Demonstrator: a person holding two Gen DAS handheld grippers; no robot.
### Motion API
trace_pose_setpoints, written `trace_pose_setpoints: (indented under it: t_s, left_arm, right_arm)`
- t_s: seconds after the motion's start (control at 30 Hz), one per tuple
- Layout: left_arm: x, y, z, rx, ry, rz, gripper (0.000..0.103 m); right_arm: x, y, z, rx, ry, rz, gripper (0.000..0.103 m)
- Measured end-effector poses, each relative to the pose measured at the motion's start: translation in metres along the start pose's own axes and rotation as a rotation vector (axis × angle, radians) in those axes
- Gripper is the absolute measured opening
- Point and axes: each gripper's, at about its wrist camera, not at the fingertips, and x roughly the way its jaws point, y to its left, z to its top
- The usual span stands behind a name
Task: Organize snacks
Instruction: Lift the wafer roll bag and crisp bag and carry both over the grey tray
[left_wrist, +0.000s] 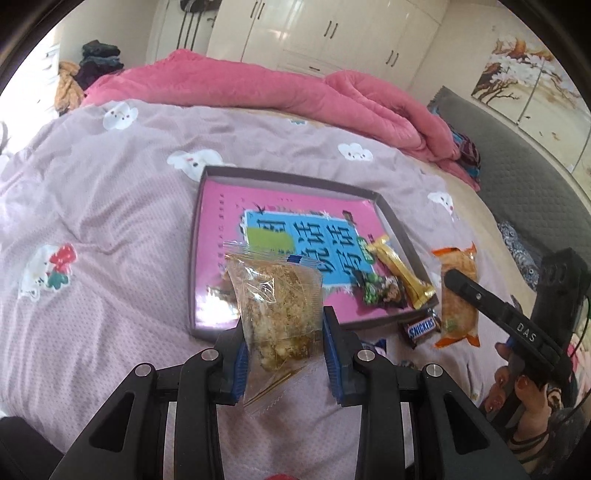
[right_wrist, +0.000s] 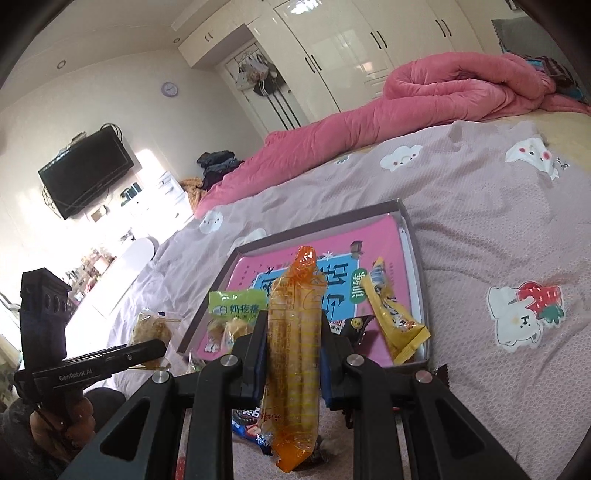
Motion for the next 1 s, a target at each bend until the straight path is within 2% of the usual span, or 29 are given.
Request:
trace_pose_setpoints:
  t_s: [0.37,1.0]
  left_arm:
    - [0.003,0.003,0.016,-0.016,-0.036,0.011,0.035]
    - [0.029,-0.022,0.024,0.009,-0.017,-0.015,0.035]
  right_arm:
    - [-0.008,-0.009,0.01,0.022,-0.054,-0.006,0.023]
    - [-0.009,-0.017,0.021,0.025,-0.086,-0.04,0.023]
